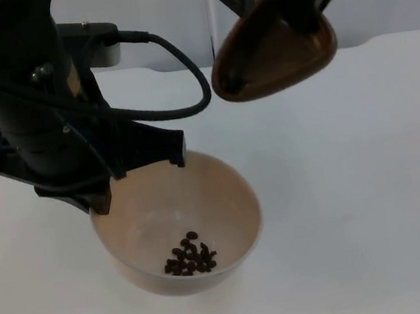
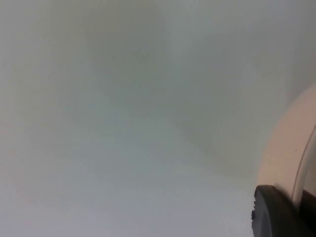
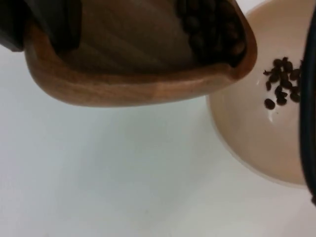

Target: Pick up the bowl with the left hand and pour the coffee beans from the cup into the bowl with the right hand.

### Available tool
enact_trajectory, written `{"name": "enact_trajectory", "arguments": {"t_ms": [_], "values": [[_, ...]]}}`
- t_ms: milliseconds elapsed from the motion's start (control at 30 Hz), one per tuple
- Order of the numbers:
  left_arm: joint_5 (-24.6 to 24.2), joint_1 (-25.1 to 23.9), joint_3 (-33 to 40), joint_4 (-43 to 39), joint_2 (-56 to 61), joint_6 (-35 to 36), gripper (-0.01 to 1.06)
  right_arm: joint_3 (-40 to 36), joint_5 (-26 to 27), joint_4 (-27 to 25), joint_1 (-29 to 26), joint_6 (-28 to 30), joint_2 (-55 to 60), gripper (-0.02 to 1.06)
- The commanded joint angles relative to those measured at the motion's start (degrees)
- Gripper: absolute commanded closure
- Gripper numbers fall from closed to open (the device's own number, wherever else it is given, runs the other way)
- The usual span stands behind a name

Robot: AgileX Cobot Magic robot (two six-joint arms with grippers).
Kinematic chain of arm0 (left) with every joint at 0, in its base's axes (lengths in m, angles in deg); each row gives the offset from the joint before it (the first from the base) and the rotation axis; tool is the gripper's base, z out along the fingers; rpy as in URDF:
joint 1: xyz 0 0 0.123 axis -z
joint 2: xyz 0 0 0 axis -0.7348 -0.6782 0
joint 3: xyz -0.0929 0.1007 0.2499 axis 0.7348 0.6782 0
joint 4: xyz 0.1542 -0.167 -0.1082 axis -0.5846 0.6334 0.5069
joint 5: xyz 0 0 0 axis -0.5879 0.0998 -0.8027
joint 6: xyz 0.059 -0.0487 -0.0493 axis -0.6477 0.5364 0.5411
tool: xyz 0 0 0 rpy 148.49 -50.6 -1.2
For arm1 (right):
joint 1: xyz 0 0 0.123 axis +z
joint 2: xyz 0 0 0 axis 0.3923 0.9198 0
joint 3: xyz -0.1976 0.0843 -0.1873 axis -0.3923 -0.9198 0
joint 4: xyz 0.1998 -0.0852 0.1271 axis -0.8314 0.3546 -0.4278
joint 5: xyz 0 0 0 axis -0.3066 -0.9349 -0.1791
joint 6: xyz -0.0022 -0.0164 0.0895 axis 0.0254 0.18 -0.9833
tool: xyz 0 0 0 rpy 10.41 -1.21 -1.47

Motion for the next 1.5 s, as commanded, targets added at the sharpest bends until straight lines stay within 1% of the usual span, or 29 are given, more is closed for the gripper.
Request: {"name": "enact_trajectory", "arguments": {"t_ms": [0,100,133,167,267,333,433,567,633,700,733,833,1067,1167,1267,1300,1367,1433,1467], "values": [[0.05,0.31,0.00,-1.20,0.28,0.49,1.05,0.33,1.09,-0.48,-0.32,0.36,-0.63,1.04],[-0.06,0.31,0.00,-2.69,0.28,0.49,1.05,0.33,1.06,-0.79,-0.74,0.47,-0.63,1.04],[-0.06,0.31,0.00,-3.13,0.28,0.49,1.05,0.33,1.06,-2.18,-1.27,1.12,-0.63,1.04],[-0.06,0.31,0.00,-3.13,0.28,0.49,1.05,0.33,1.06,-2.18,-1.27,1.12,-0.63,1.04],[-0.30,0.31,0.00,-3.69,0.28,0.49,1.05,0.33,1.57,-8.63,-4.29,4.48,-0.63,1.04],[-0.68,0.31,0.00,-3.69,0.28,0.49,1.05,0.33,2.27,-12.03,-6.29,6.73,-0.63,1.04],[-1.12,0.31,0.00,-3.69,0.28,0.49,1.05,0.33,3.23,-13.52,-7.82,7.76,-0.63,1.04],[-1.67,0.31,0.00,-3.69,0.28,0.49,1.05,0.33,4.05,-14.21,-9.88,9.73,-0.63,1.04],[-1.67,0.31,0.00,-3.69,0.28,0.49,1.05,0.33,4.19,-16.51,-11.03,12.37,-0.63,1.04],[-1.67,0.31,0.00,-3.69,0.28,0.49,1.05,0.33,4.19,-20.05,-12.72,15.37,-0.63,1.04],[-1.67,0.31,0.00,-3.69,0.28,0.49,1.05,0.33,4.19,-20.05,-12.72,15.37,-0.63,1.04],[-1.64,0.31,0.00,-3.57,0.28,0.49,1.05,0.33,4.45,-22.50,-14.81,17.60,-0.63,1.04],[-1.64,0.31,0.00,-3.70,0.28,0.49,1.05,0.33,4.66,-22.62,-17.61,18.66,-0.63,1.04],[-1.06,-1.20,0.00,-1.80,0.28,0.49,1.05,0.33,4.25,-23.24,-19.03,19.42,-0.63,1.04],[0.07,-4.68,0.00,3.07,0.38,-2.24,1.05,-0.45,4.01,-24.47,-20.29,20.20,-0.63,1.04],[0.07,-4.68,0.00,3.07,0.38,-2.24,1.05,-0.45,4.01,-24.47,-20.29,20.20,-0.63,1.04],[0.80,-7.61,0.00,6.96,0.38,-5.21,1.05,-2.57,4.95,-24.33,-20.93,20.20,-0.63,1.04],[1.91,-10.21,0.00,10.31,0.38,-7.96,1.05,-5.72,7.07,-24.34,-21.41,20.20,-0.63,1.04],[2.50,-11.34,0.00,11.12,0.38,-8.56,1.05,-7.62,8.45,-25.18,-21.69,20.20,-0.63,1.04]]}}
